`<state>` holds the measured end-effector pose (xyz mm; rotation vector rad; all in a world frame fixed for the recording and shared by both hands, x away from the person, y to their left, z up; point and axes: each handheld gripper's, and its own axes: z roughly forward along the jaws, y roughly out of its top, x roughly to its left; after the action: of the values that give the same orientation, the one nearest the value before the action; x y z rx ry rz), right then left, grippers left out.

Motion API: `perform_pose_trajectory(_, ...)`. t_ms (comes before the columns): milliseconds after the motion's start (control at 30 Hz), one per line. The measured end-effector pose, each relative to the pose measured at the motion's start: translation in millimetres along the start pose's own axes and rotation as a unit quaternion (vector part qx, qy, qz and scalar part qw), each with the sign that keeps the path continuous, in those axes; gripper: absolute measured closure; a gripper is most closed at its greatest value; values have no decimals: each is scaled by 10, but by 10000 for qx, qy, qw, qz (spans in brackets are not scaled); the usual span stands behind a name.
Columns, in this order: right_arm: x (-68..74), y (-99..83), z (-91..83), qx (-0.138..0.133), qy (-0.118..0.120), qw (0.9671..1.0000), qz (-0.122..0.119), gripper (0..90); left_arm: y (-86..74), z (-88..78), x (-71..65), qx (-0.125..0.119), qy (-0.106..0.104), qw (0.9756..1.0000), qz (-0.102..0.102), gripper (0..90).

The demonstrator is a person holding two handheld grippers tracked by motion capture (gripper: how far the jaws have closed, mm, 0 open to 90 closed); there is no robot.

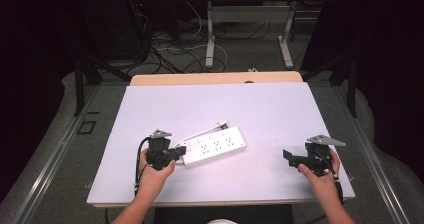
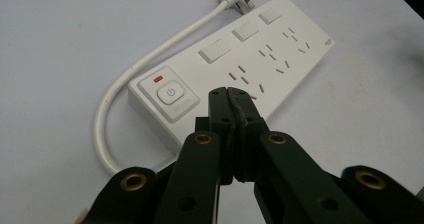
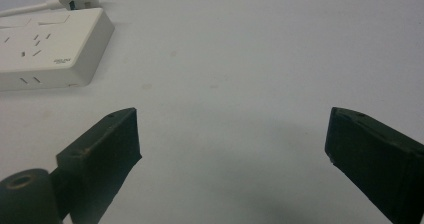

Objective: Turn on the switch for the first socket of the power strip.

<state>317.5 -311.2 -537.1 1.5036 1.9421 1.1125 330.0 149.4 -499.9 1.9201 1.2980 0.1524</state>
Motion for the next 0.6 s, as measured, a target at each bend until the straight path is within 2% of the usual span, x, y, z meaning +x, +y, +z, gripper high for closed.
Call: perform_pose_trajectory(600,-4,-8,14,-24,-17,10000,78,70,198,199,-60,-50,17,9998,-204,896)
